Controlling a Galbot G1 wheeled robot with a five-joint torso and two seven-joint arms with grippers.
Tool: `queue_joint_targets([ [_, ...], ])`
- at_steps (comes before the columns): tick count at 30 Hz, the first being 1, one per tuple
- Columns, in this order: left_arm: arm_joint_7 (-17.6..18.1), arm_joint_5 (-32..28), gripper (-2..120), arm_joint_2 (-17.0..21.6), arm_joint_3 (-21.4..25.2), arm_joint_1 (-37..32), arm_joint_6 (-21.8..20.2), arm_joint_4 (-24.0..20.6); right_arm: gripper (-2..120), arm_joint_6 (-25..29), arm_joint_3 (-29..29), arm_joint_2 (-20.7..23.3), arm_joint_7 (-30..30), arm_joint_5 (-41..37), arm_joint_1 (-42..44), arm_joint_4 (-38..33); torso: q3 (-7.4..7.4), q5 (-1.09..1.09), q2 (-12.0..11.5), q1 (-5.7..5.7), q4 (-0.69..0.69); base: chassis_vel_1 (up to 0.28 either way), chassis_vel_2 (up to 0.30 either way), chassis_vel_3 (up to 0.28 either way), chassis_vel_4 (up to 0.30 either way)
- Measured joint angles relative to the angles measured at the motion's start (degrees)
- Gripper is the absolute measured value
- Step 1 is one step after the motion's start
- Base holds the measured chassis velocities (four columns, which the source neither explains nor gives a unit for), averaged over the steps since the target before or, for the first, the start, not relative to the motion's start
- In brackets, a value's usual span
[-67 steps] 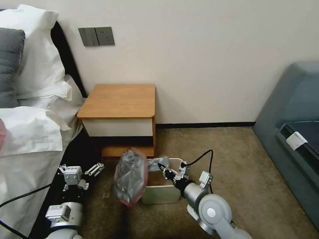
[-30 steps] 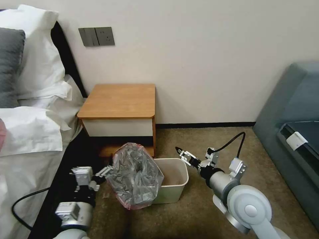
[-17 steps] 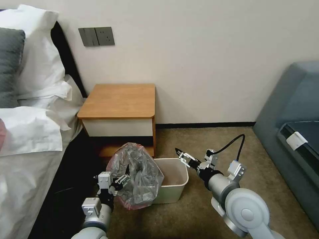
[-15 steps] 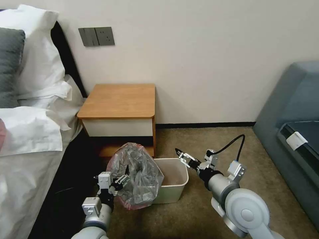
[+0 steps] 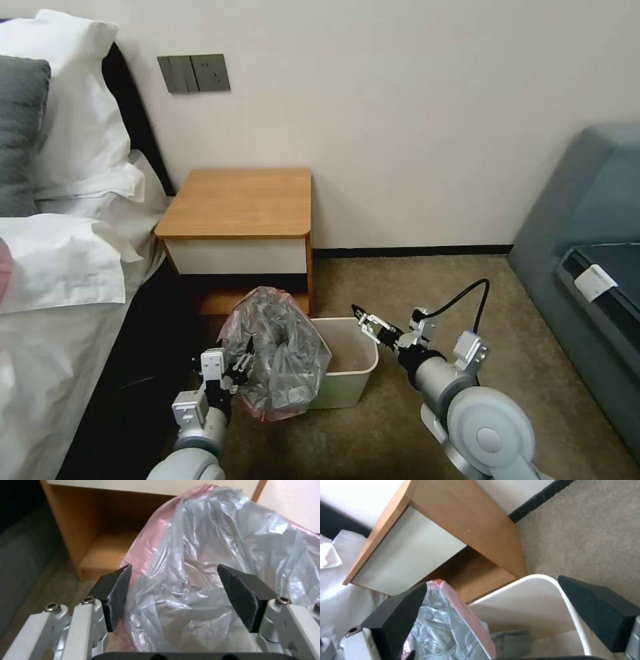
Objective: Pick up the garbage bag from the table and place it over the trash can.
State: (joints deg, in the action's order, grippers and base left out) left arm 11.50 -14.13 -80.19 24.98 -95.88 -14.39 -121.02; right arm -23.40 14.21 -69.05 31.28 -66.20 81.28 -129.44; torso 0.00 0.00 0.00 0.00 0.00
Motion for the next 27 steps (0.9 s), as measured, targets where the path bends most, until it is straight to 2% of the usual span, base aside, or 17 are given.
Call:
queue_joint_targets([
  [7, 0.5, 0.6, 69, -0.2, -2.0, 3.4, -1.1, 2.8, 100, 0.2, 0.4, -0.1, 0.0, 0.6, 0.3, 0.6, 0.00, 0.00, 0.0, 0.00, 0.00, 0.000, 0.000, 0.000, 0.000],
  [17, 1.2, 2.5, 67, -0.2, -4.0, 4.7, -2.6, 3.4, 100, 0.4, 0.3, -0.7, -0.5, 1.0, 0.2, 1.7, 0.00, 0.00, 0.0, 0.00, 0.00, 0.000, 0.000, 0.000, 0.000],
  [27, 4.0, 1.7, 67, -0.2, -5.7, 6.8, -5.2, 4.6, 100, 0.6, 0.3, -1.0, -0.6, 1.3, 0.2, 2.3, 0.00, 0.00, 0.0, 0.00, 0.00, 0.000, 0.000, 0.000, 0.000],
])
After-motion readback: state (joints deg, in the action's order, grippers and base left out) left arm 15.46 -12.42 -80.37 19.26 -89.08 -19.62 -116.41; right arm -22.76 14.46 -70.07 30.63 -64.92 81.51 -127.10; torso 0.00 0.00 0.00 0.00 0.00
